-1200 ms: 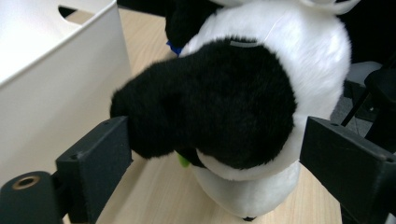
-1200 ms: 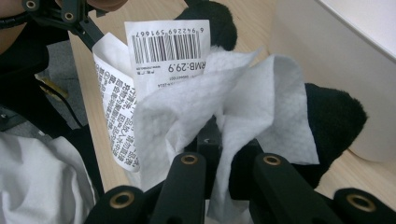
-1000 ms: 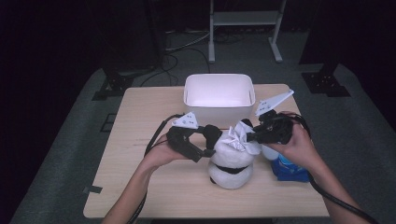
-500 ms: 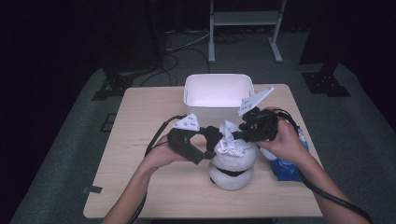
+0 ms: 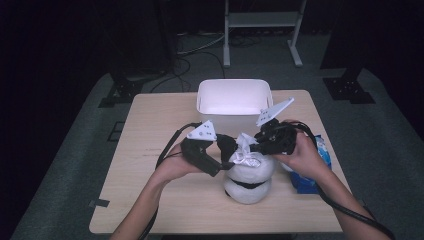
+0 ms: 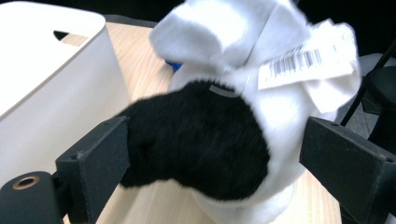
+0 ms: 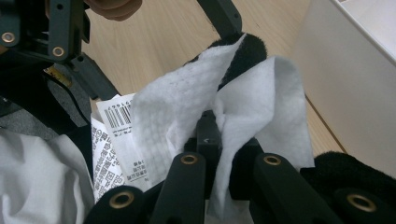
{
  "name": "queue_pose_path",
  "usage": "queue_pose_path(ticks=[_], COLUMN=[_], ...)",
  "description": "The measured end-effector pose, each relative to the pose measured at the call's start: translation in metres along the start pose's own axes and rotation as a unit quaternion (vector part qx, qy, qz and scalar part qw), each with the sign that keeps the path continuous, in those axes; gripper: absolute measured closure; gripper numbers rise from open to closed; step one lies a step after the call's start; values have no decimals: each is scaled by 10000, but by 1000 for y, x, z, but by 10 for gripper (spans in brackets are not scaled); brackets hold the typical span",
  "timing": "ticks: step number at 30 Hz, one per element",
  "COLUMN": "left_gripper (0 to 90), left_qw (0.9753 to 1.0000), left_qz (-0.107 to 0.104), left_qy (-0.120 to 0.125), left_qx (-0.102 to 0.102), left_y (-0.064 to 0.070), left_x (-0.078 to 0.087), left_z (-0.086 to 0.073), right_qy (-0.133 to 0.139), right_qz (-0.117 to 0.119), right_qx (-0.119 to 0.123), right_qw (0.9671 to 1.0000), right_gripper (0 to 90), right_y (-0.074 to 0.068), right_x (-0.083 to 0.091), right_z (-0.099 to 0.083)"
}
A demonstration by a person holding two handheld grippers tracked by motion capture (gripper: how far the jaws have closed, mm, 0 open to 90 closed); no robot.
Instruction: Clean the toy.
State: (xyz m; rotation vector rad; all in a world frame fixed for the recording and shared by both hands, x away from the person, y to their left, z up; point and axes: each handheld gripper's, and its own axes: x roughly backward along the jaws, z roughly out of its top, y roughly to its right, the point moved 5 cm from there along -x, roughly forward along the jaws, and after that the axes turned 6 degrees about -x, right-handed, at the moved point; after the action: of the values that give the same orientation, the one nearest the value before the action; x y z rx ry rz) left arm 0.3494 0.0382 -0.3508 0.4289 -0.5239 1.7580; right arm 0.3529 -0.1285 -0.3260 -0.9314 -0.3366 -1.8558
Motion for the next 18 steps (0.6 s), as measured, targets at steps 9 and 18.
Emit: queue_pose_path(ticks=[9,18], left_gripper=[84,114], left_qw=[9998,9989], left_qz=[-176,-118], left_qy=[-116,-442], left_qx=[55,-127], left_y=[3,3], left_x=[-10,-14], left_z=[-1,-6], right_qy=[34,222], right_qz=[-58,-213], right_qx=[76,73], right_qw=[9999,9995], right_gripper=[849,845], right_y=[-4,3], right_x=[5,21], right_z=[-2,-3])
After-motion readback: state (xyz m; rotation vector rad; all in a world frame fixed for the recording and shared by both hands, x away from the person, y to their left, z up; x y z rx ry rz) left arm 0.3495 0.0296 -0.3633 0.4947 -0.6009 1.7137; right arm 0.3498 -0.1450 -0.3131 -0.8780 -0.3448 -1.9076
